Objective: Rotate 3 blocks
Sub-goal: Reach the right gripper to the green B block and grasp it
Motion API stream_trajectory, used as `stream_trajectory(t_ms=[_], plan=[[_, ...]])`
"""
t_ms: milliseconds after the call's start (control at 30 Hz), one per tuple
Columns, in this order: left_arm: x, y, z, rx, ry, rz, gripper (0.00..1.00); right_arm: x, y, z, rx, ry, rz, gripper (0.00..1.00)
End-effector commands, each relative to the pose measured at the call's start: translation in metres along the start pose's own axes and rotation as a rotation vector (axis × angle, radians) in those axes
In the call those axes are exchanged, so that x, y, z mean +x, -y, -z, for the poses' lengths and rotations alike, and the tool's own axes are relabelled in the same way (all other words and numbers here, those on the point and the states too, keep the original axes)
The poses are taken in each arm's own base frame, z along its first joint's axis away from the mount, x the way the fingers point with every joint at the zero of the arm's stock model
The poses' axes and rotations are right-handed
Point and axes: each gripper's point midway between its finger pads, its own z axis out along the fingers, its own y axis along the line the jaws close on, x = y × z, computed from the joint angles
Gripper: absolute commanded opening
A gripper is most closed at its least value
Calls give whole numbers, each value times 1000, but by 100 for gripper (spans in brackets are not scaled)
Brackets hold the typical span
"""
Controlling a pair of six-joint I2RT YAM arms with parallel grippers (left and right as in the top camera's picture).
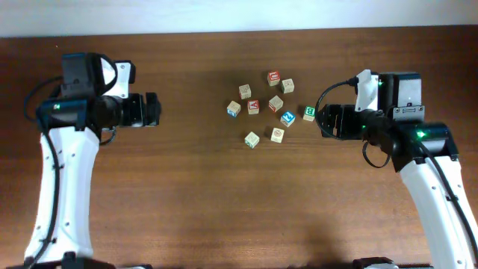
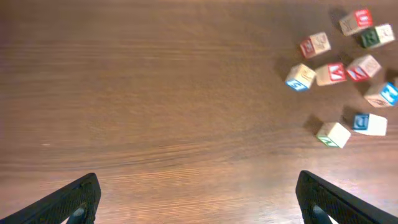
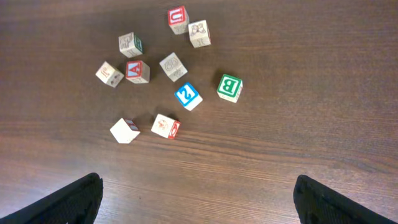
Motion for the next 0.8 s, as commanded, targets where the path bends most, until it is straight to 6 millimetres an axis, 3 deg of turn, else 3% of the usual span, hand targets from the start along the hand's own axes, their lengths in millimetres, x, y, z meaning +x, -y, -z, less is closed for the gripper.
stream_trajectory(t_ms=[0, 100, 167, 233, 433, 567, 667, 767], plan=[[-5, 10, -5, 71, 0, 6, 99, -7, -3, -1, -4, -5, 22, 98], [-10, 6, -5, 51, 19, 2, 99, -27, 2, -11, 31, -81, -15, 99], [-10, 5, -5, 44, 18, 2, 99, -47, 4, -30, 38, -123, -76, 93], [-10, 5, -5, 44, 18, 2, 99, -53, 9, -55, 45, -146, -136, 91], [-9, -3, -5, -1, 15, 14, 99, -22, 24, -149, 79, -299, -227, 77], [-7, -12, -9, -51, 5, 138, 99, -1, 37, -204, 237, -323, -234, 73], [-7, -13, -12, -51, -2, 139, 99, 11, 44, -226, 280, -338, -216, 62], [-7, -13, -13, -50, -3, 139, 99, 17, 47, -233, 289, -355, -217, 47]])
